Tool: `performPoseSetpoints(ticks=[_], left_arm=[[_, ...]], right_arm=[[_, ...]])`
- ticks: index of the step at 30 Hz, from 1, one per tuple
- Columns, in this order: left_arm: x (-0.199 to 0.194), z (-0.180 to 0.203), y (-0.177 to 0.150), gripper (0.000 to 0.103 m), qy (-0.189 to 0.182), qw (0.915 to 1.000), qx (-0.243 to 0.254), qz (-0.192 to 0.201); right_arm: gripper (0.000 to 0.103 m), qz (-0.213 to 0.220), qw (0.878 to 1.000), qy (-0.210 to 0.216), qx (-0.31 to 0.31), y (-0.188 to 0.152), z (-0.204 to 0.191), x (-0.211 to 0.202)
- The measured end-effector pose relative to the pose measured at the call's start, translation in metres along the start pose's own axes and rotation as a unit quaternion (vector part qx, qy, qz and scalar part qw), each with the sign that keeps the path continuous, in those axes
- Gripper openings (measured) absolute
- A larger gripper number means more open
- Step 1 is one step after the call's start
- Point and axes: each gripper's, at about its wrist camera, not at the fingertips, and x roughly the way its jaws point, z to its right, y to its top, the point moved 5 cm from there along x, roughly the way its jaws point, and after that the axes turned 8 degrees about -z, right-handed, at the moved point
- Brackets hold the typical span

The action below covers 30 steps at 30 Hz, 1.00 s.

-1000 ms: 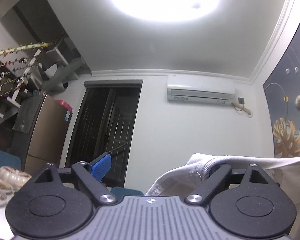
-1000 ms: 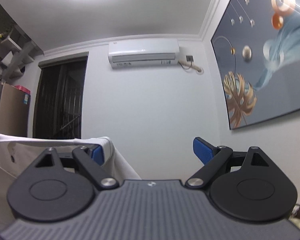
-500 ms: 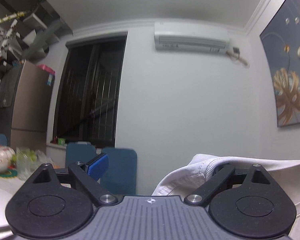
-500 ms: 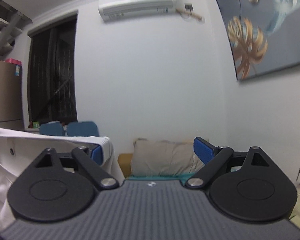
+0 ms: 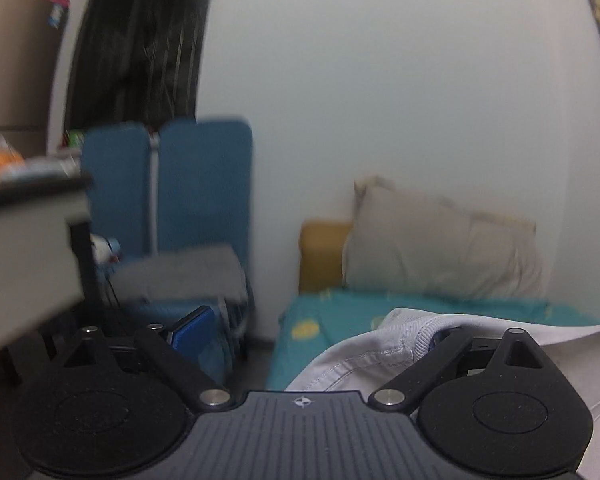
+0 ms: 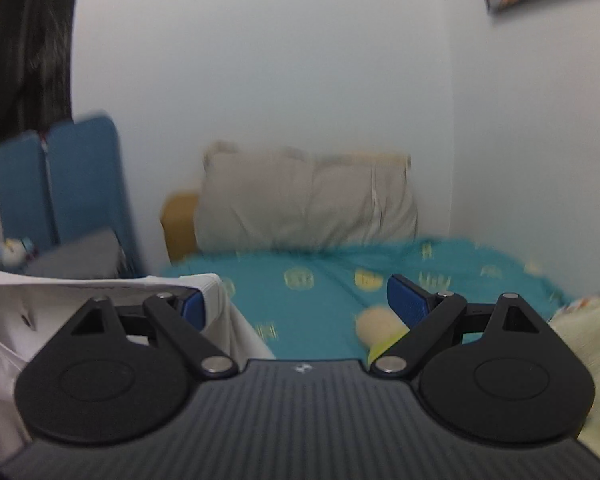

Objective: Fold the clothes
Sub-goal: 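Lower the T-shirt flat onto the bed with both grippers and release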

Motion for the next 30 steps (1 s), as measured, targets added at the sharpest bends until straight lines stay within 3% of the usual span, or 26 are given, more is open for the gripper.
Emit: performPoseSetpoints(ticks=[3,6,9,11,13,17,23,30], left_arm=[[0.093,0.006,-0.059,0.095,0.000,0.9970,0.009,-0.077],[0.165,0.016,-0.108,0.082,-0.005,0.9829,0.057,-0.175],[0.192,0.025,-0.140,0.085,-0.036,0.9661,0.083,-0.242],[0.190,0.026,-0.140,0.087,-0.055,0.9635,0.081,-0.250],[0.180,0.023,-0.136,0.097,-0.080,0.9610,0.077,-0.253],[0.138,0.010,-0.117,0.102,-0.118,0.9590,0.072,-0.247],[0.036,-0.022,-0.108,0.102,-0.116,0.9717,0.048,-0.200],[-0.133,-0.075,-0.118,0.102,-0.084,0.9876,0.019,-0.131]], right_arm=[[0.091,-0.069,0.998,0.012,0.003,-0.047,0.007,0.085],[0.091,-0.162,0.986,0.041,0.016,-0.089,0.013,0.151],[0.091,-0.216,0.970,0.105,0.026,-0.116,0.006,0.170],[0.091,-0.222,0.963,0.154,0.026,-0.116,-0.002,0.169],[0.091,-0.199,0.961,0.190,0.030,-0.108,-0.009,0.156],[0.094,-0.210,0.943,0.246,0.082,-0.095,-0.016,0.133],[0.094,-0.169,0.962,0.195,0.084,-0.092,-0.012,0.037],[0.094,-0.117,0.981,0.152,0.043,-0.100,-0.015,-0.116]])
